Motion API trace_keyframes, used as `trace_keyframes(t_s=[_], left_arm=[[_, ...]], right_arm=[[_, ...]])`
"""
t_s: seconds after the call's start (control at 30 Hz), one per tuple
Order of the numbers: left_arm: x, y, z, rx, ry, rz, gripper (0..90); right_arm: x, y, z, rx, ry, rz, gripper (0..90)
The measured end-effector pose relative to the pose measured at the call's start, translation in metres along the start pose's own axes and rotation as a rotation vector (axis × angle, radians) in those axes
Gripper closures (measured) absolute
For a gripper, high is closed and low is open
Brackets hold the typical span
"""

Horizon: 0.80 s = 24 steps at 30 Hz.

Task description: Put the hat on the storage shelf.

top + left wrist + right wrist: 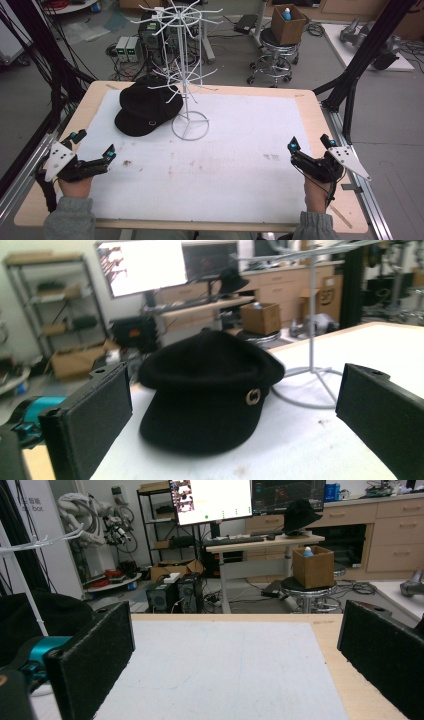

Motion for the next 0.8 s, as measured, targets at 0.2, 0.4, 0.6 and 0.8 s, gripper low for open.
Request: trace_keyframes(t_s=[0.2,0.4,0.6,0.8], left_arm=[[0.019,0.002,-0.005,0.029,-0.013,0.026,1.9],[0.032,0.004,-0.001,0.004,-0.054,0.049,7.7],[0.043,0.004,0.006,-0.046,-0.103,0.045,8.1],[0.058,0.006,0.004,-0.077,-0.106,0.037,10.2]], right_arm=[[0.001,0.0,0.0,-0.003,0.001,0.0,0.8],[0.002,0.0,0.0,-0.001,-0.001,0.0,0.8],[0.002,-0.002,-0.002,0.009,0.003,-0.008,0.8],[0.004,-0.002,-0.003,0.023,0.007,-0.008,0.8]])
Point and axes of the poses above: each handheld gripper's, and its own axes: x roughly forward along the jaws, y roughly out of its underside, z roughly to its left, the point moved 4 cm from there along x, roughly forward along the jaws, and after that the axes turned 3 degrees about z, right-handed, at the moved point
